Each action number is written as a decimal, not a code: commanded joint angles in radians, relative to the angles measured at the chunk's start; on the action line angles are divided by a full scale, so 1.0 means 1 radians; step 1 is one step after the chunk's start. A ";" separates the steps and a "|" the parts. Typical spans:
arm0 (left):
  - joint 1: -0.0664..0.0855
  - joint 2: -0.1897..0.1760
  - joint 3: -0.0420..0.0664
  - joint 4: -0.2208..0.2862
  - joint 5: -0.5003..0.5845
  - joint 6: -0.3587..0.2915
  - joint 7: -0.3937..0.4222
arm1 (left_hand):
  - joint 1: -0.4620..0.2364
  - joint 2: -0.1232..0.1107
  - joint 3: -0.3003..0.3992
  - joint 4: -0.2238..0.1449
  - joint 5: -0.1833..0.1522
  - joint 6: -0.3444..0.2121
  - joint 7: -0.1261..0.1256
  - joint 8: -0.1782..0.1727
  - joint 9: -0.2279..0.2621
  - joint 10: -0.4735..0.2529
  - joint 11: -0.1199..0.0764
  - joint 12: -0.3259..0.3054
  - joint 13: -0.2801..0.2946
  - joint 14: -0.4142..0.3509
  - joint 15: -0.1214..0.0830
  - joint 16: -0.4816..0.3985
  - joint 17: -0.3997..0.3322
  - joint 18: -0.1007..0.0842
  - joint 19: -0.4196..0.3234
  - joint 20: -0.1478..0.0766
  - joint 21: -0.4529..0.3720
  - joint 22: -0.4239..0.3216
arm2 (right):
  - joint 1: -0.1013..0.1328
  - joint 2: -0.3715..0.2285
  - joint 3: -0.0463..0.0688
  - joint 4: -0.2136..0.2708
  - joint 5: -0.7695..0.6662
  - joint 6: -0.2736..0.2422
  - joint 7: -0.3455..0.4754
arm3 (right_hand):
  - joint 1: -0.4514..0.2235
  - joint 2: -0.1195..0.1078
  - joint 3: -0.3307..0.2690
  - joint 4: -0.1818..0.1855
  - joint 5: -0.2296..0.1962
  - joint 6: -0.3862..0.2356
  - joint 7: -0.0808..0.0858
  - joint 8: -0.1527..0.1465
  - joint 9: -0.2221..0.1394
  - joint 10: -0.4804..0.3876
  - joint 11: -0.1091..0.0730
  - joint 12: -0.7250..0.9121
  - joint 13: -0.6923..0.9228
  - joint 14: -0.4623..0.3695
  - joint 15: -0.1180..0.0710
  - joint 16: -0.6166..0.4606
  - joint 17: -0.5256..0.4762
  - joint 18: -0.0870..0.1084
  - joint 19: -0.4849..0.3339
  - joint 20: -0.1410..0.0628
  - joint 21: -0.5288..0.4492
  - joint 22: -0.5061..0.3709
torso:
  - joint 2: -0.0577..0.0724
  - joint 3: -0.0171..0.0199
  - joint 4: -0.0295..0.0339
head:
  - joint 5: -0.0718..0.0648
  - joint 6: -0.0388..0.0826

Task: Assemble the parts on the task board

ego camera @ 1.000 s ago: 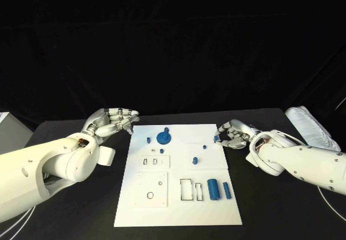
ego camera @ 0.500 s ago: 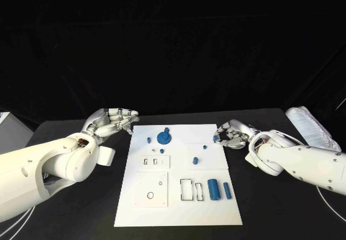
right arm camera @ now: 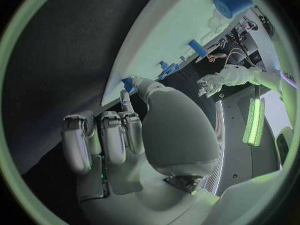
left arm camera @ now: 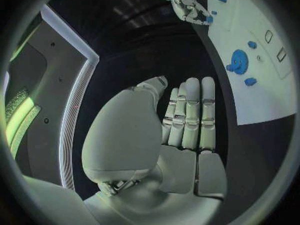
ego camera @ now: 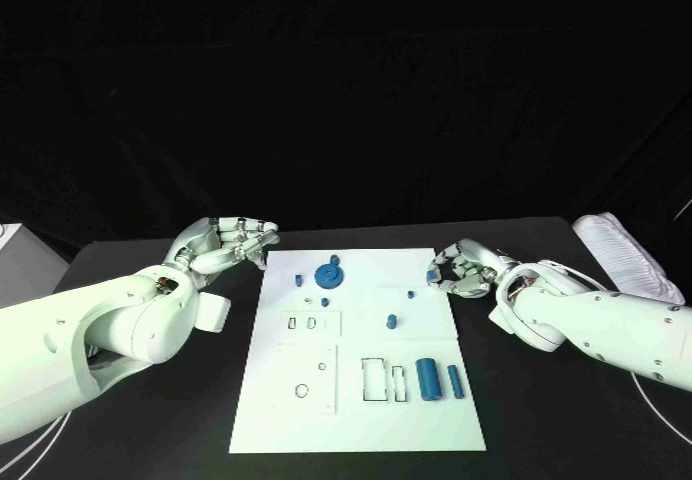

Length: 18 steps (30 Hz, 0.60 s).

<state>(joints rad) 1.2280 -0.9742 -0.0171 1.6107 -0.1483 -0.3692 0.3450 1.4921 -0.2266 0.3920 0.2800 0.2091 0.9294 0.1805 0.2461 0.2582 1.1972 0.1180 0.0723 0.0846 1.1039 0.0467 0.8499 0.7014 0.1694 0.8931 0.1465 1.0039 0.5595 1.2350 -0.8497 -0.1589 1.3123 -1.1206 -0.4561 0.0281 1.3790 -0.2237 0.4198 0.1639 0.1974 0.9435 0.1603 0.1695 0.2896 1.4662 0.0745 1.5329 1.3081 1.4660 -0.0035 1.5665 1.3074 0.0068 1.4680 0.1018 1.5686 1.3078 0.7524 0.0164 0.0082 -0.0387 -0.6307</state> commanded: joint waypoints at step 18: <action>0.000 0.001 0.000 0.003 0.002 0.027 -0.003 | -0.004 0.000 0.006 0.003 -0.003 -0.007 0.002 -0.006 0.002 -0.006 -0.002 -0.005 0.001 -0.007 0.000 0.006 0.001 0.013 -0.011 0.000 0.005 0.002 | -0.001 0.016 -0.001 -0.013 -0.014 0.013 0.000 | 0.006 0.018 0.035 -0.016 -0.001 0.019 -0.004 0.009 -0.001 0.073 0.001 0.004 0.233 0.105 0.005 0.004 0.263 -0.007 0.103 0.007 0.002 0.263 | 0.000 0.0001 -0.0007 | 0.004 -0.002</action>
<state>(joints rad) 1.2280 -0.9742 -0.0172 1.6108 -0.1483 -0.3613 0.3390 1.4921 -0.2266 0.3920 0.2800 0.2091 0.9294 0.1804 0.2462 0.2591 1.1973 0.1179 0.0723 0.0845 1.1040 0.0467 0.8499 0.7014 0.1694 0.8859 0.1464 1.0039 0.5604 1.2346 -0.8349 -0.1592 1.3009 -1.1220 -0.4564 0.0260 1.3865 -0.2163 0.4508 0.1472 0.1973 0.9584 0.1547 0.1770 0.2880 1.4661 0.0746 1.5330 1.3079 1.4682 0.0017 1.5665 1.3074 0.0068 1.4641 0.1057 1.5686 1.3076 0.7518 0.0166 0.0079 -0.0361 -0.6312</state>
